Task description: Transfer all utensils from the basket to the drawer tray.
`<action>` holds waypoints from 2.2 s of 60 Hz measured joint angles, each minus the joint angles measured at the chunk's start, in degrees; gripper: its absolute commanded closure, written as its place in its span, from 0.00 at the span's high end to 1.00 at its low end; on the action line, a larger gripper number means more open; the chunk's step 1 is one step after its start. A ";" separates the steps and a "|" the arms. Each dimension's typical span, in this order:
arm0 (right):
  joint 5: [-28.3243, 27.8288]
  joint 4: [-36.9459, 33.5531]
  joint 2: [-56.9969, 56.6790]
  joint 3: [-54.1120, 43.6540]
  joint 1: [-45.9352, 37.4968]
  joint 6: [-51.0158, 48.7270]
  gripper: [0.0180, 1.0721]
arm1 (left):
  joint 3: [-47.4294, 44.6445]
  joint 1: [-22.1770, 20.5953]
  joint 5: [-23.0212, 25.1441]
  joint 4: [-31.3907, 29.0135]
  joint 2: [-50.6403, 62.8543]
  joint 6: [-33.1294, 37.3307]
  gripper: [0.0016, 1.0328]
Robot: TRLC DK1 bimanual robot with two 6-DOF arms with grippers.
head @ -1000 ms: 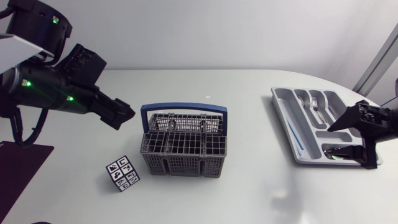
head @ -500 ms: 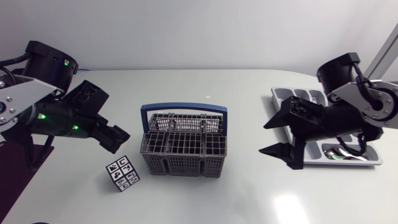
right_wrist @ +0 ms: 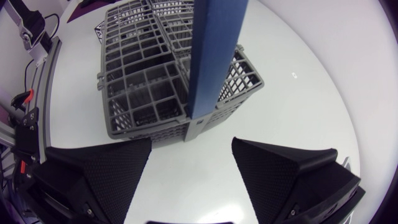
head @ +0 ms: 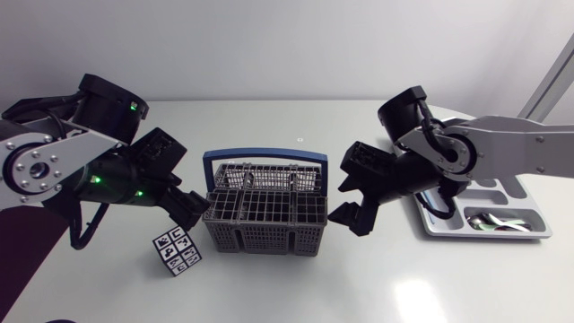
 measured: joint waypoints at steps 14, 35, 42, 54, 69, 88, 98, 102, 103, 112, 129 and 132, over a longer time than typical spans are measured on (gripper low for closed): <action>1.44 1.18 1.55 1.55 0.22 2.10 0.90 | -0.79 -1.29 0.00 0.81 1.68 -0.17 0.94; 1.86 1.57 1.73 1.64 0.44 3.13 0.90 | -1.11 -3.08 -0.04 1.81 2.19 -0.46 0.94; 2.69 1.64 1.73 1.62 0.42 3.17 0.91 | -1.25 -4.22 -0.46 2.08 2.43 -0.63 0.94; 3.39 1.75 1.68 1.64 0.35 3.54 0.93 | -1.44 -5.25 -1.11 2.32 2.51 -1.68 0.94; 3.56 2.01 -0.81 0.50 0.31 3.54 0.95 | -1.42 -3.43 -0.22 2.03 1.73 -1.66 0.95; 6.75 2.58 -11.76 -5.31 -2.21 3.50 0.95 | -1.44 2.71 0.24 1.64 -9.33 -1.68 0.95; 8.55 2.03 -18.99 -7.54 -5.86 3.54 0.95 | -1.44 7.54 1.14 0.96 -15.91 -1.68 0.95; 8.96 1.99 -22.12 -8.22 -7.98 4.02 0.95 | -1.44 9.60 1.33 0.63 -17.25 -1.68 0.95; 8.98 2.01 -22.82 -8.37 -8.52 4.17 0.95 | -1.44 10.34 1.33 0.57 -17.59 -1.68 0.95; 10.40 4.79 -31.58 -12.07 -14.19 5.90 0.95 | -2.93 15.67 1.31 0.66 -21.42 -1.66 0.95; 13.16 5.42 -44.74 -19.23 -19.61 7.93 0.95 | -8.46 20.70 1.31 1.44 -31.63 0.52 0.95; 13.20 5.42 -46.84 -20.57 -19.91 8.09 0.95 | -9.66 21.03 1.33 2.23 -33.55 1.09 0.95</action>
